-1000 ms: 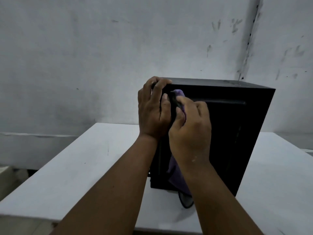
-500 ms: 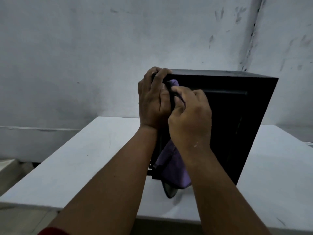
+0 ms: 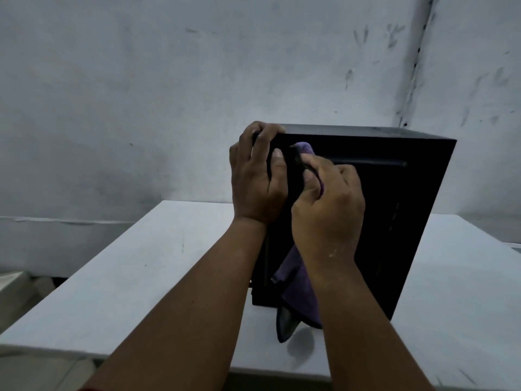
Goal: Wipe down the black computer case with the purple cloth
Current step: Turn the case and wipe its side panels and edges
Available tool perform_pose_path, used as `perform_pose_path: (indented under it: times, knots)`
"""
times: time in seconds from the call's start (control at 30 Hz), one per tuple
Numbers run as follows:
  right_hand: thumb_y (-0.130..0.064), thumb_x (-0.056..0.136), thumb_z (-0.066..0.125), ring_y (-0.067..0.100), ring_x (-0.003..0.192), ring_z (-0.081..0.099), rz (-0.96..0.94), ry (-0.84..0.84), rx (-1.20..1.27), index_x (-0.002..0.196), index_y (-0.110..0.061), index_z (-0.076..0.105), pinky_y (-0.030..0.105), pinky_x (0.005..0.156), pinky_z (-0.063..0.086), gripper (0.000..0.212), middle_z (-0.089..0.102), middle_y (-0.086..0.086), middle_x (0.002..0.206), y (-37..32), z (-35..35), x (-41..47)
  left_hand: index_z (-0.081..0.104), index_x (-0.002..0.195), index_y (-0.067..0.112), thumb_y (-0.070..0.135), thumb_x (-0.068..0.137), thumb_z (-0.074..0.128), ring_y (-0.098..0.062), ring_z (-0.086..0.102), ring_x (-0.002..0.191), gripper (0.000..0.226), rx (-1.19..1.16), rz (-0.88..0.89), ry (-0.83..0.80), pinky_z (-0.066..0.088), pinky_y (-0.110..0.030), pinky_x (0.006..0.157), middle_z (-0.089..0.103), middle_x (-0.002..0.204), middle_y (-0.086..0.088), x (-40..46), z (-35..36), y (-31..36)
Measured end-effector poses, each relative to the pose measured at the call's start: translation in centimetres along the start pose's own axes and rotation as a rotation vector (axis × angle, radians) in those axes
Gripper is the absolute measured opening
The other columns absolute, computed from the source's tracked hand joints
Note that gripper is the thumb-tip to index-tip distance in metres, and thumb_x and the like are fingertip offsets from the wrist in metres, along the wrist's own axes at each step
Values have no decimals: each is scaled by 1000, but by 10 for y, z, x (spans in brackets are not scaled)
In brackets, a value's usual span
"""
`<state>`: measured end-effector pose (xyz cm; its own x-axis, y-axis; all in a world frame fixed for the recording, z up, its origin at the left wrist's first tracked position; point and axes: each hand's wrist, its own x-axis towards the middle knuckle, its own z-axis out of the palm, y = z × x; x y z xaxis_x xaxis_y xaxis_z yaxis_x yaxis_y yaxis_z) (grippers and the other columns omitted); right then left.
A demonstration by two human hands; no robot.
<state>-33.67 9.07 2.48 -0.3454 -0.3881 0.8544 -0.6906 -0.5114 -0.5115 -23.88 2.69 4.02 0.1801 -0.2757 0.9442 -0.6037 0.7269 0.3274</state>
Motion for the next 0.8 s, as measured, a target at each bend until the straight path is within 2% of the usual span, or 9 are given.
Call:
perform_pose_path:
  times: [0.2,0.3,0.43,0.63,0.8]
  knots:
    - [-10,100,60,6,79,50,-62,-74,-4,128,-19,70,6,69,36,32,56,0,103,-8,6,-10,64,124,10,17,91,40,-17,53,123,41,-24,-1,0,37,-31,103,58,131,-6,2,0,1]
    - [-12,100,61,5,77,50,-32,-39,5,122,-21,73,5,68,36,27,58,-1,101,1,-2,-1,64,126,12,18,94,42,-21,53,124,40,-14,-9,-13,38,-32,105,57,134,-5,1,-1,1]
    - [-14,102,60,1,79,45,-22,-9,-9,127,-19,70,3,64,38,28,57,-2,104,0,1,-8,64,127,14,20,95,45,-22,53,121,38,-14,-31,-13,41,-36,103,57,134,-3,1,0,1]
    - [-10,99,61,0,82,48,-22,45,33,122,-15,73,-3,75,38,27,61,3,103,11,-1,-9,63,130,15,23,96,44,-23,53,121,39,-18,-42,-39,43,-39,102,56,136,-3,0,-1,0]
    - [-1,96,64,-2,84,48,-55,0,59,120,-10,73,-3,79,38,27,63,7,102,17,-1,-21,63,129,15,21,96,46,-21,52,122,38,-23,-30,-25,43,-40,103,56,135,-3,0,1,-1]
